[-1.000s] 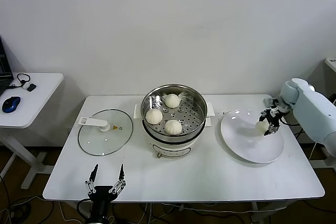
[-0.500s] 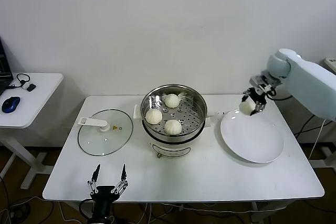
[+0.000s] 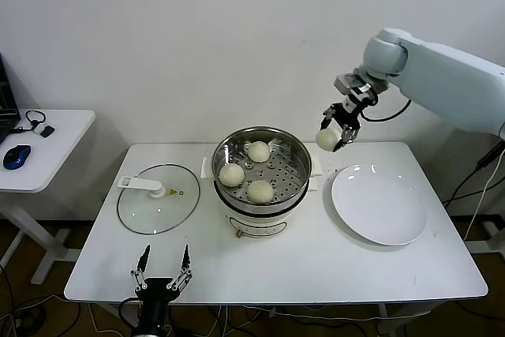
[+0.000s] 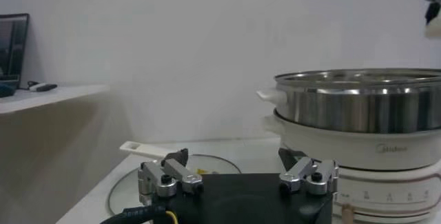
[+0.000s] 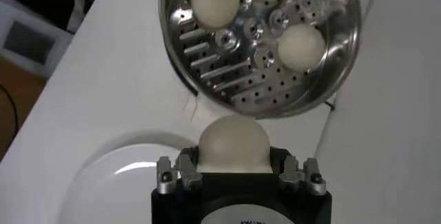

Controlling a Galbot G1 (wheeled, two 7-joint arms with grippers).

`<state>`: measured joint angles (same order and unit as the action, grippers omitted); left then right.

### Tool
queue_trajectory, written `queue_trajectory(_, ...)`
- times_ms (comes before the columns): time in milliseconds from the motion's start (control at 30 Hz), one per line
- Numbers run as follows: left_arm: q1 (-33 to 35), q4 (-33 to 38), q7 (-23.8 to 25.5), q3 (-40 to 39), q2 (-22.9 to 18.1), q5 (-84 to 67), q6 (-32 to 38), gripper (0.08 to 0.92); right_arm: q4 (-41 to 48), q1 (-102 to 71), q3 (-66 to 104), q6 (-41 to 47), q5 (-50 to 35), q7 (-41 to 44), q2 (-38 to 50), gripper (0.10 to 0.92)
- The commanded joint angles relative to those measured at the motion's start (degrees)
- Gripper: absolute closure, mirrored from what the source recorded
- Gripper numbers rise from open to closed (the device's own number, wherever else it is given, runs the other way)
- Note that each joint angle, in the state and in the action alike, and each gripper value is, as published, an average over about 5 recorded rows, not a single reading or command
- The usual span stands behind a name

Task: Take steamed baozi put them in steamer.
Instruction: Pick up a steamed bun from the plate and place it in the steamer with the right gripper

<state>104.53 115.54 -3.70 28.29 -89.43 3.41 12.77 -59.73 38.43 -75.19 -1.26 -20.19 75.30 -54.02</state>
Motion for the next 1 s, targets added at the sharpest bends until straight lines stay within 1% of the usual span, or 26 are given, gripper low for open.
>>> queue_trajectory(33, 0.13, 0.04, 0.12, 0.04, 0.16, -0.17, 0.33, 0.177, 1.95, 6.48, -9.32, 7.39, -13.38, -0.44, -10.23, 0.364)
queue_trajectory(400, 0.05, 0.83, 0.28, -0.01, 0.44, -0.1, 0.19, 0.177, 4.5, -0.55, -8.28, 10.66, -11.54, -2.14, -15.73, 0.364)
queue_trajectory(733, -0.15, 0.78, 0.42, 0.2, 0.48, -0.78, 0.24, 0.177, 5.83, -5.66, -7.6, 11.17, -8.53, -2.89, -16.62, 0.364)
queue_trajectory(1000, -0.33, 0.57, 0.4, 0.17, 0.42, -0.92, 0.16, 0.177, 9.73, -8.55, -5.94, 10.2, -4.79, -2.76, -17.41, 0.364)
